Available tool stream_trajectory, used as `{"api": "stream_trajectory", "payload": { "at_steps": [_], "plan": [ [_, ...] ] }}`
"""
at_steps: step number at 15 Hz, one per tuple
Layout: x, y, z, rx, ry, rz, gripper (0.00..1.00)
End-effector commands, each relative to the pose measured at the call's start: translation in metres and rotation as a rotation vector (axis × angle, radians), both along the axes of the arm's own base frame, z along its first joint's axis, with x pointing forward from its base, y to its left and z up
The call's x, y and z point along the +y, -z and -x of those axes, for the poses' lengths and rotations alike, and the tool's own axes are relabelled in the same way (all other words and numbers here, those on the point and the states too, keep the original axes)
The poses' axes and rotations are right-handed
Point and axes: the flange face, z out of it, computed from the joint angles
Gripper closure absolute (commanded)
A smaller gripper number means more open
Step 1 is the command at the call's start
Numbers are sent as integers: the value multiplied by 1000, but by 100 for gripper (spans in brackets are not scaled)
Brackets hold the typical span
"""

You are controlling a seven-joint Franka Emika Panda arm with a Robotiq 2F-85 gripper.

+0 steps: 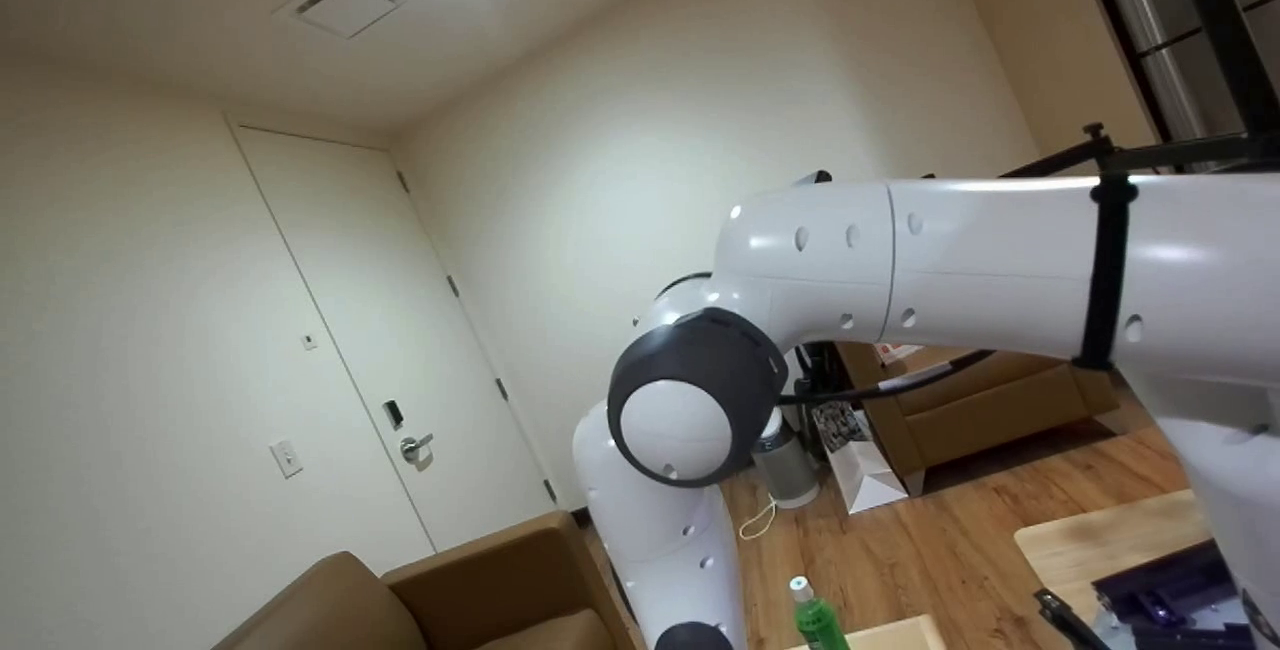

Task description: Remove the checkered shirt from the pink laundry bag

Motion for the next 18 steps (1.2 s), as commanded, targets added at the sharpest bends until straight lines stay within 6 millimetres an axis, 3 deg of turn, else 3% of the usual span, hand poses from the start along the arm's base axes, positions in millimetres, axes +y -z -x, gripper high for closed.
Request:
{"api": "stream_trajectory", "payload": {
  "at_steps": [1,5,11,15,18],
  "plan": [
    [-9,0,1,19,-44,-94,23],
    [-21,-34,14,91,-7,-154,1],
    [-32,-116,32,174,72,-110,0],
    [-26,-189,43,241,87,-75,0],
    [-16,-250,49,182,90,-50,0]
  ]
}}
